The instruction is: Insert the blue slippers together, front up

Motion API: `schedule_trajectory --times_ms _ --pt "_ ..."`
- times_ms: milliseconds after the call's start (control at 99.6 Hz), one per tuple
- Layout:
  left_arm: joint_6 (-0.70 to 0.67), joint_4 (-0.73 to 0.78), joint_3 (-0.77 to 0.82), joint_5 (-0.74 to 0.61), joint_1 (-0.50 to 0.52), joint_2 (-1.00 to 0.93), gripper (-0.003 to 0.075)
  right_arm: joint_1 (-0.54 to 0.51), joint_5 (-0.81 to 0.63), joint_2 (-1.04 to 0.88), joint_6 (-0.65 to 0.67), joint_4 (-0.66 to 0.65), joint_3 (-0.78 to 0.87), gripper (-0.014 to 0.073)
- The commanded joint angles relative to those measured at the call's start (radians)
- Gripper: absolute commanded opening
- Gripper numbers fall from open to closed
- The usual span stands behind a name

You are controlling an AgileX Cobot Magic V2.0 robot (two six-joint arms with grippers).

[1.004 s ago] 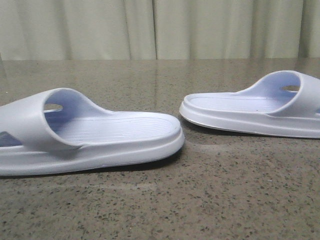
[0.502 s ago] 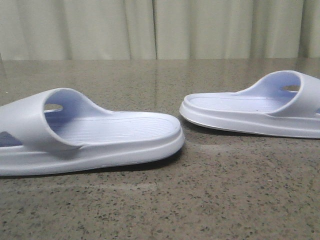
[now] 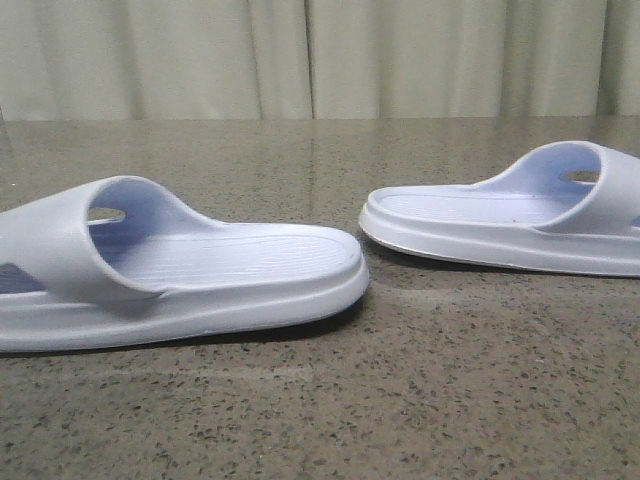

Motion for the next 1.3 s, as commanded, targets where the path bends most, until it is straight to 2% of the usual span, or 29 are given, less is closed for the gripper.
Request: schedule_trajectory --times_ms 0,241,592,884,1074,1285 --pt "0.003 -0.029 -0.020 0.000 -0.007 0.003 0.0356 -0.006 -0.082 0.024 -0.003 0.012 -0.033 0.0354" --pt "0.003 -0.025 -0.020 -0.004 -0.007 0.003 0.0171 -0.006 -0.082 0.024 -0.003 0.012 -0.033 0.0354" --pt "0.003 0.021 -0.020 -0.054 -0.007 0.003 0.0015 -0.006 -0.082 0.024 -0.003 0.012 -0.033 0.0351" --pt "0.005 -0.016 -0.029 -0.073 -0.007 -0.003 0.0016 -0.006 -0.082 0.024 -0.003 0.012 -0.033 0.0351" --pt "0.107 -0.164 -0.033 -0.040 -0.007 -0.056 0.0016 -0.006 -0.084 0.024 -0.003 0.012 -0.033 0.0351" --pt "0.107 -0.188 -0.033 -0.027 -0.007 -0.151 0.0016 -0.006 -0.084 0.024 -0.003 0.012 -0.033 0.0351"
